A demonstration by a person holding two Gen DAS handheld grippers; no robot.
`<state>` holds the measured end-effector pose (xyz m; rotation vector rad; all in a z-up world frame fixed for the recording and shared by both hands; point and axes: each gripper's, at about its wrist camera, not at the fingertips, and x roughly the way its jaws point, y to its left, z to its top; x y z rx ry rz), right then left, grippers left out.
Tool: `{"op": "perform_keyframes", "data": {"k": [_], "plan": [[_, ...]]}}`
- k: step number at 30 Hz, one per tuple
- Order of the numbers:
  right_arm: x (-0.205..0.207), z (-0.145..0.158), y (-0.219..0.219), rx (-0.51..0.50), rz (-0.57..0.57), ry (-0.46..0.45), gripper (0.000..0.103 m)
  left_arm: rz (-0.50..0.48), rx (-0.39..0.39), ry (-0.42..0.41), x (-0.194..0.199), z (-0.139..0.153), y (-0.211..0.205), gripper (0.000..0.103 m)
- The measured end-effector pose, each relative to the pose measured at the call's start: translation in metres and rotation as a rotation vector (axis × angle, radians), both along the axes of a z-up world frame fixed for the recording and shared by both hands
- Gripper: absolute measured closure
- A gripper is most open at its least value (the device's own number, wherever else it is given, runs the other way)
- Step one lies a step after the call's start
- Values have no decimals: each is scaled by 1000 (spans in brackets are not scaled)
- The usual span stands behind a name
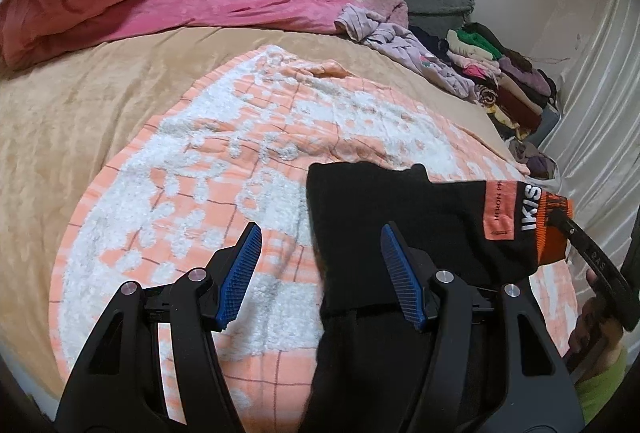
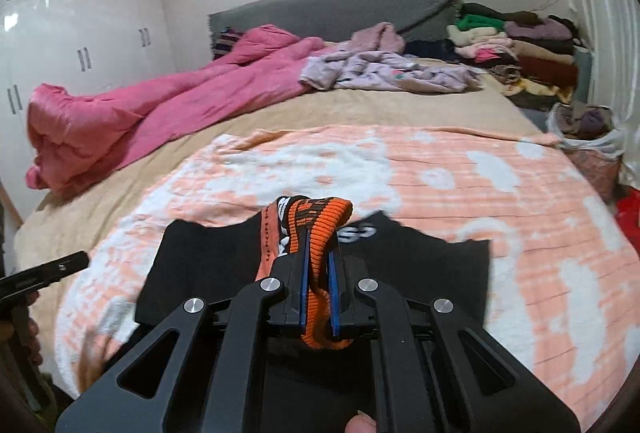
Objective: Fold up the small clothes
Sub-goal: 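Lay the sleeve down along the shirt body and open the right tool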
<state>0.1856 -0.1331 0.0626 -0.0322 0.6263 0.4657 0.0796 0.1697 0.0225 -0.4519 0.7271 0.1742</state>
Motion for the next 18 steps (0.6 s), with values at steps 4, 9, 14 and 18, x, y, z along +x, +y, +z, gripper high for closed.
{"op": "perform_keyframes", "data": {"k": [4, 9, 14, 18], "plan": [[7, -11, -19, -23, -48, 23, 96, -18, 10, 11, 5, -2, -8, 49], [6, -26, -30, -38, -75, 51, 96, -44, 27, 28, 15, -5, -19, 49], [7, -38, -35, -58, -95, 69, 96, -87, 51, 43, 28, -9, -35, 49], [8, -45, -40, -63, -112, 89, 96, -117, 72, 62, 39, -13, -48, 49]]}}
